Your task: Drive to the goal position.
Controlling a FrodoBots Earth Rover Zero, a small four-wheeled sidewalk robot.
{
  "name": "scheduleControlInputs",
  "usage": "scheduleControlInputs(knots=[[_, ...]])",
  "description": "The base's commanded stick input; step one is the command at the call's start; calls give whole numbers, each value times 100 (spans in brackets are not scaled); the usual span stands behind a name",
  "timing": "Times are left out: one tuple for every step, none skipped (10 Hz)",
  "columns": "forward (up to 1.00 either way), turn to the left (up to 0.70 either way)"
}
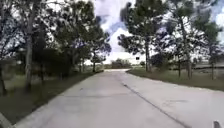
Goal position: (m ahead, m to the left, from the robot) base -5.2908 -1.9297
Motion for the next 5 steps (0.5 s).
scheduleControlInputs(knots=[[0,-45],[0,-45],[0,-45],[0,-45],[0,-45]])
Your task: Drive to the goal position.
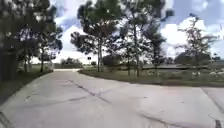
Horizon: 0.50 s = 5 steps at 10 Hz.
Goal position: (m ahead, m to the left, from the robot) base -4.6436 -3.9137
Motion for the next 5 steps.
scheduleControlInputs(knots=[[0,-45],[0,-45],[0,-45],[0,-45],[0,-45]])
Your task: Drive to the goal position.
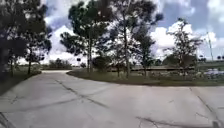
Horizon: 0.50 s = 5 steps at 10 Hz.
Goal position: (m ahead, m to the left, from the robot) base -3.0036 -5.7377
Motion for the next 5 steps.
scheduleControlInputs(knots=[[0,-45],[0,-45],[0,-45],[0,-45],[0,-45]])
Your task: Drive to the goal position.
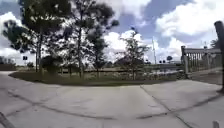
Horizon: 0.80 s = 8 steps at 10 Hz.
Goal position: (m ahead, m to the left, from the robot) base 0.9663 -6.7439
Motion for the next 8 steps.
scheduleControlInputs(knots=[[0,-45],[0,-45],[0,-45],[0,-45],[0,-45],[0,-45],[0,-45],[0,-45]])
